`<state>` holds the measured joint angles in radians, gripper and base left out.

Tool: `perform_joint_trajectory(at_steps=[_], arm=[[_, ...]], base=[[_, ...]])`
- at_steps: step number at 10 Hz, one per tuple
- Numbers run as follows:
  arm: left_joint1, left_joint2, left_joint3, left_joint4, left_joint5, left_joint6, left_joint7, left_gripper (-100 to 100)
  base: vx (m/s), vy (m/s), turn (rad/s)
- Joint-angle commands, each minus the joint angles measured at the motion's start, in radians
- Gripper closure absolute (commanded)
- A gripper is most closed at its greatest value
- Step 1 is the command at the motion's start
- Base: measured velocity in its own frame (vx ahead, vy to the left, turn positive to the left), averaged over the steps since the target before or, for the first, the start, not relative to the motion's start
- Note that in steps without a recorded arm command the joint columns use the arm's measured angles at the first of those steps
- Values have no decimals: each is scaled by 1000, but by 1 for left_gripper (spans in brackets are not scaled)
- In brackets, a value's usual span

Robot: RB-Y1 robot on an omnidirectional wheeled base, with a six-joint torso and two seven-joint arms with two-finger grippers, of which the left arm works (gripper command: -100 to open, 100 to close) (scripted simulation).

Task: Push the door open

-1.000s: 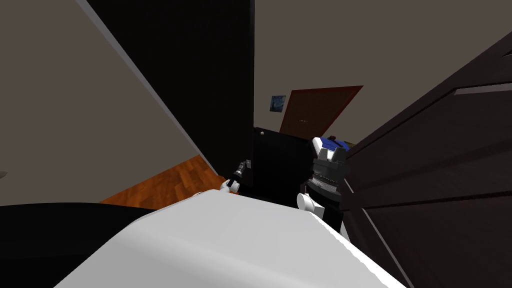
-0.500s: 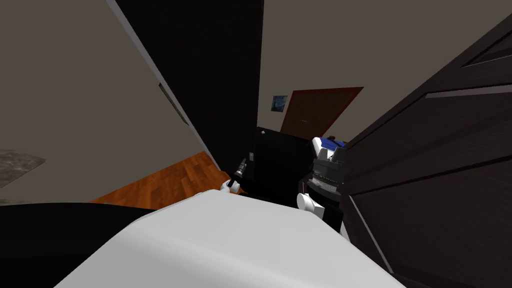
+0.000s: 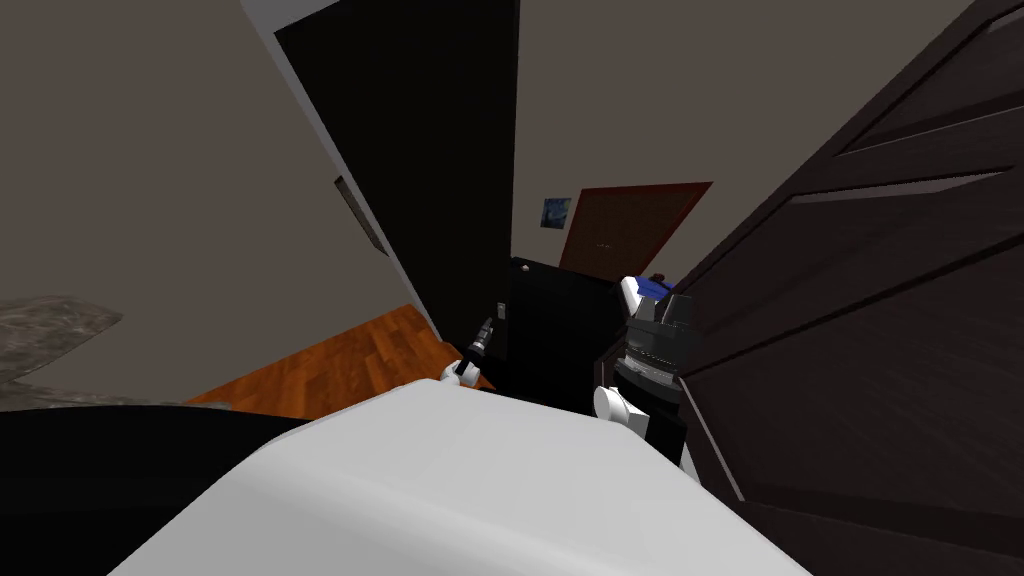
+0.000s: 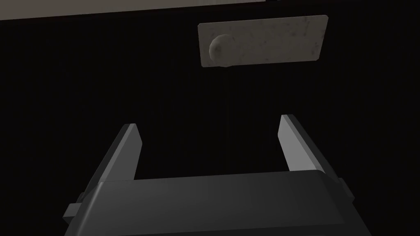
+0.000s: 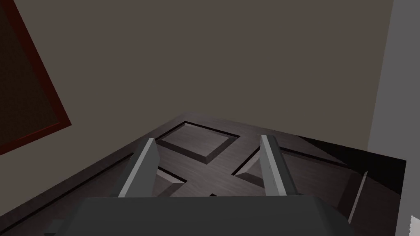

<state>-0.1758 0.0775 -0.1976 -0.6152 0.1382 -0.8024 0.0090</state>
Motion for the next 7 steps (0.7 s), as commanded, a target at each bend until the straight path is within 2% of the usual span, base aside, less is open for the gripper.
perform_joint_trajectory(at_steps=[1, 7], arm=[[1, 2, 2, 0, 1, -3, -3, -100], [6, -2, 13, 9, 7, -25, -12, -100]], base=[[214, -26, -19], [229, -25, -29]])
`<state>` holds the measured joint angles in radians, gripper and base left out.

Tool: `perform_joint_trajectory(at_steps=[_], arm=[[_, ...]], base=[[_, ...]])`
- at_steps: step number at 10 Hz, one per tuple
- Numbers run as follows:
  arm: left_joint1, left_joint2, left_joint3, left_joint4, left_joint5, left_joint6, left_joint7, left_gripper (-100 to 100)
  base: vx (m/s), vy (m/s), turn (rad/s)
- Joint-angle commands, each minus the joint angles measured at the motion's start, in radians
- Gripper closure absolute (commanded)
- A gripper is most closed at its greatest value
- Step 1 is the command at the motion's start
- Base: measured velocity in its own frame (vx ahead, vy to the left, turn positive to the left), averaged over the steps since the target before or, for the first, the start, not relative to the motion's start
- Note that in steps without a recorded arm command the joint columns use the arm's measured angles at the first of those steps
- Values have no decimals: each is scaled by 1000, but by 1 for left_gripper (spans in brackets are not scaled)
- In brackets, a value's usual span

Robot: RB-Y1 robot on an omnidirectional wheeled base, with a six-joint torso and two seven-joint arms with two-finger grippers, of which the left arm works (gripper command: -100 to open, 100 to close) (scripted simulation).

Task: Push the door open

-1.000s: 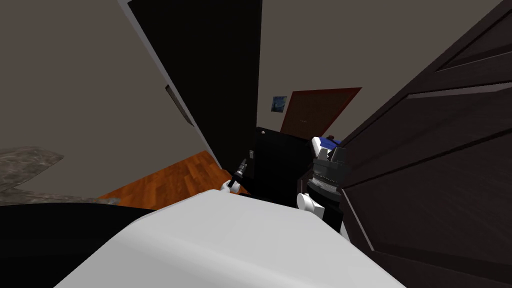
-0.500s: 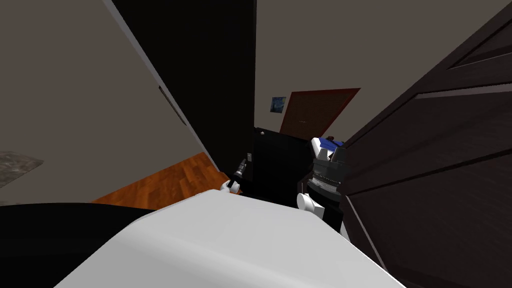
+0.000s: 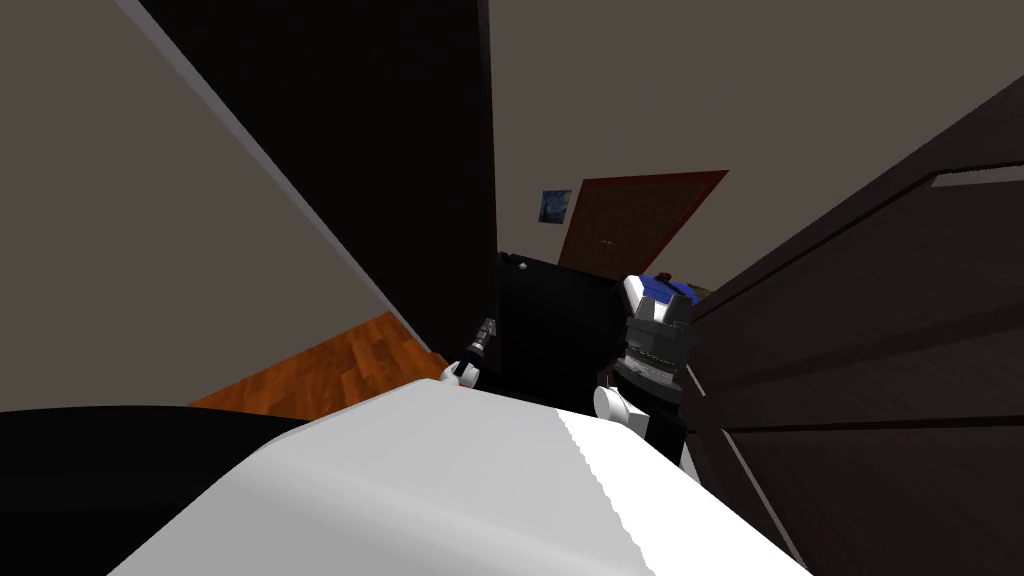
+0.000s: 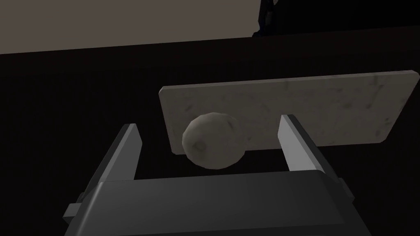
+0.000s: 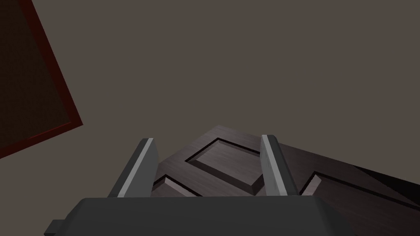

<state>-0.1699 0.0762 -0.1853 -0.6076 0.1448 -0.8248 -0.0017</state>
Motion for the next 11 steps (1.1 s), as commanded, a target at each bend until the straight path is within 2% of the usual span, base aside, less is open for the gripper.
perform_joint_trajectory(at_steps=[1, 2, 7, 11], arm=[[0, 0, 0, 0, 0, 0, 0, -100], [0, 0, 0, 0, 0, 0, 0, 100], [0, 0, 0, 0, 0, 0, 0, 100], [0, 8, 28, 6, 14, 3, -9, 100]], base=[[80, -7, 11], [-17, -3, -7], [-13, 2, -2], [152, -41, 27]])
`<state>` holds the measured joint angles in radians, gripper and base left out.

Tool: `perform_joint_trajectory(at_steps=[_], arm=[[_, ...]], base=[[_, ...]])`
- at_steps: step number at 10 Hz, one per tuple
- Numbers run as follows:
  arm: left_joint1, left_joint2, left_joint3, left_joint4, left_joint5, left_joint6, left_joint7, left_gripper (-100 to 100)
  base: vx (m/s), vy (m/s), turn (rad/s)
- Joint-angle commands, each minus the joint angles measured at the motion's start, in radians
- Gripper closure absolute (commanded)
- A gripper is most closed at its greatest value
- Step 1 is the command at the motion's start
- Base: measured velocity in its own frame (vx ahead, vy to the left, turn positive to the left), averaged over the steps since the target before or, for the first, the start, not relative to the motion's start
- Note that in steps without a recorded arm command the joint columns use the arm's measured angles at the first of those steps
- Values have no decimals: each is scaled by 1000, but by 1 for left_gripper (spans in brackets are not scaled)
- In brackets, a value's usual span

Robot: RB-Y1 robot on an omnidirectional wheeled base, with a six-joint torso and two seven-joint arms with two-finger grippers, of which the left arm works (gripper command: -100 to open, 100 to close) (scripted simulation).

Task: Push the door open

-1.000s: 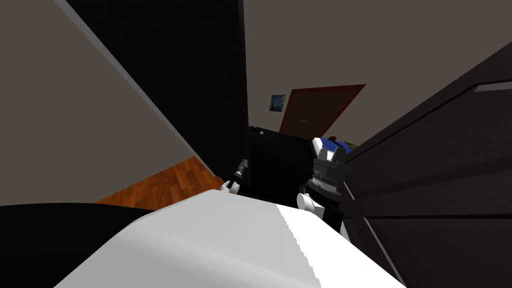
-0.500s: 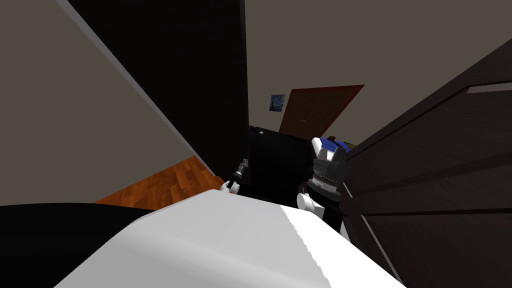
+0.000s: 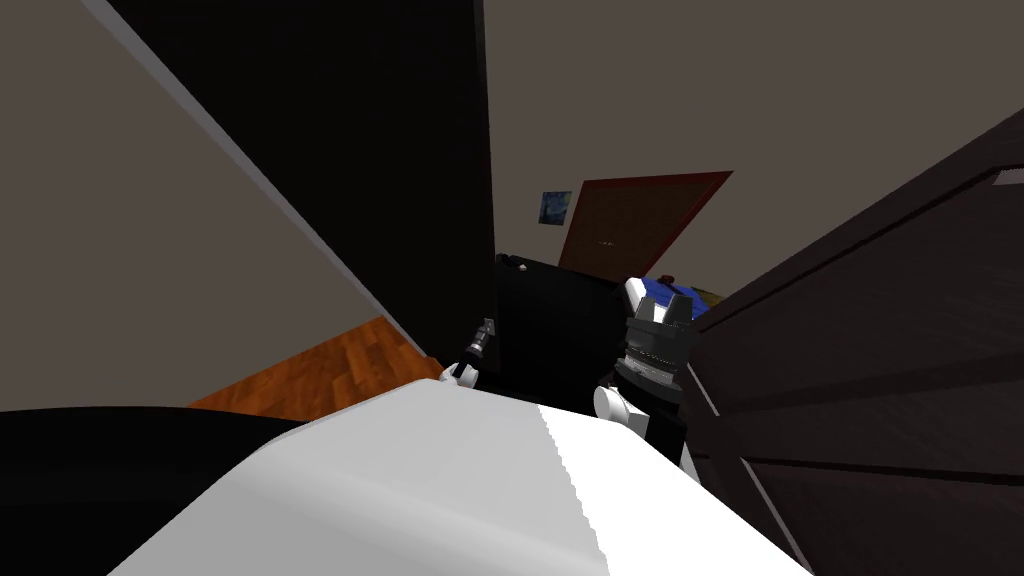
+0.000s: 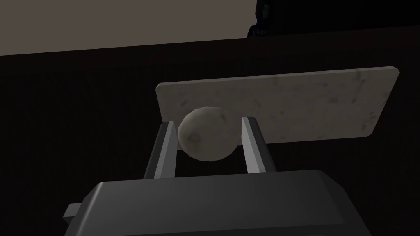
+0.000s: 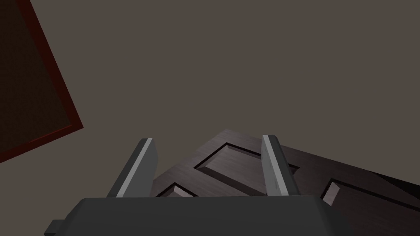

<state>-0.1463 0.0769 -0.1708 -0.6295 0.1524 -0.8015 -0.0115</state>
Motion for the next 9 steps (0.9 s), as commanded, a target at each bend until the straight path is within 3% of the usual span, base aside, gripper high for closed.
perform_joint_trajectory(at_steps=[1, 3, 5, 9], arm=[[-23, 7, 13, 28, 6, -21, 0, 100], [-25, 13, 37, 31, 18, -20, -7, 100], [-25, 13, 37, 44, 18, -20, -7, 100], [-27, 23, 92, 39, 46, -20, -25, 100]], base=[[140, -41, 27], [167, -65, 45], [95, -28, 9], [169, -82, 69]])
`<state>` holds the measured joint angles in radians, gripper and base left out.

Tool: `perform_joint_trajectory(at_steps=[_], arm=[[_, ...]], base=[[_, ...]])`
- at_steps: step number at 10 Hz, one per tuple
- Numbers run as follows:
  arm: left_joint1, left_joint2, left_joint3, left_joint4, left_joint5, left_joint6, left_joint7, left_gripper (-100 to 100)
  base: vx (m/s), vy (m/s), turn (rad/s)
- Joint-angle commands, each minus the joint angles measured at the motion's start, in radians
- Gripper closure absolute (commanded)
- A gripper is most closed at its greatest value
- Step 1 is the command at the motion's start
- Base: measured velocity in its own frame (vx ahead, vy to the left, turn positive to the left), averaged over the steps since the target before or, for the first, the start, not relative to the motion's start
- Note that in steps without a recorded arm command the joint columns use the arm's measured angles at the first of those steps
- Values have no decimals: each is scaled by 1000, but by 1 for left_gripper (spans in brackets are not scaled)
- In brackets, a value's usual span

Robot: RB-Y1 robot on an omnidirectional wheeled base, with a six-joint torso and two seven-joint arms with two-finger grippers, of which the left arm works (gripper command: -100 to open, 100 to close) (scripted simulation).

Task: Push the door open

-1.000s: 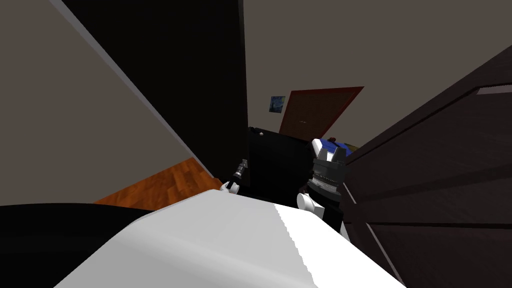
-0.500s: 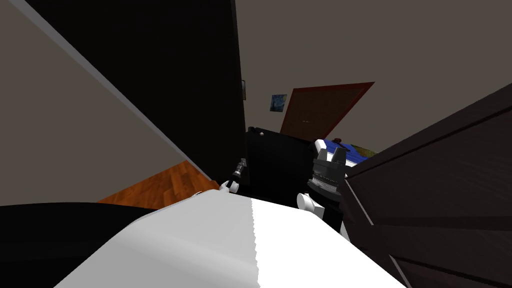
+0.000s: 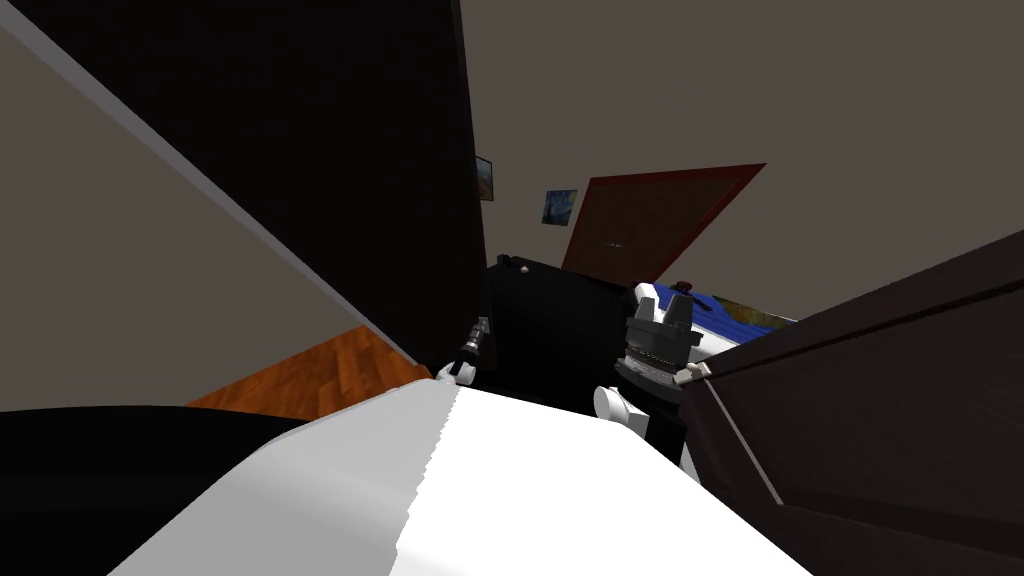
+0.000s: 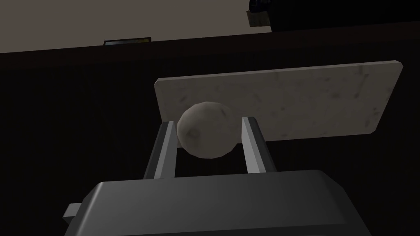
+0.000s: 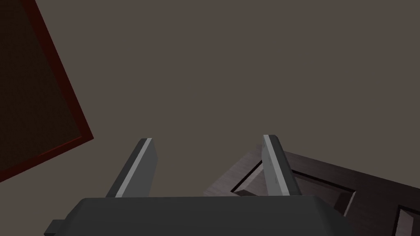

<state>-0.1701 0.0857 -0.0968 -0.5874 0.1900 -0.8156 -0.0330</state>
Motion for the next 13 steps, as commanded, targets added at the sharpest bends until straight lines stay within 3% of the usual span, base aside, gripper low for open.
perform_joint_trajectory(at_steps=[1, 2, 4, 13], arm=[[-4, 17, 31, -1, 15, -6, -7, 100], [-4, 17, 31, -1, 15, -6, -7, 100], [-6, 21, 66, 4, 32, -6, -18, 100], [-10, 31, 160, 17, 79, -5, -48, 100]], base=[[197, -92, 61], [143, -44, 46], [188, -73, 52], [155, -81, 65]])
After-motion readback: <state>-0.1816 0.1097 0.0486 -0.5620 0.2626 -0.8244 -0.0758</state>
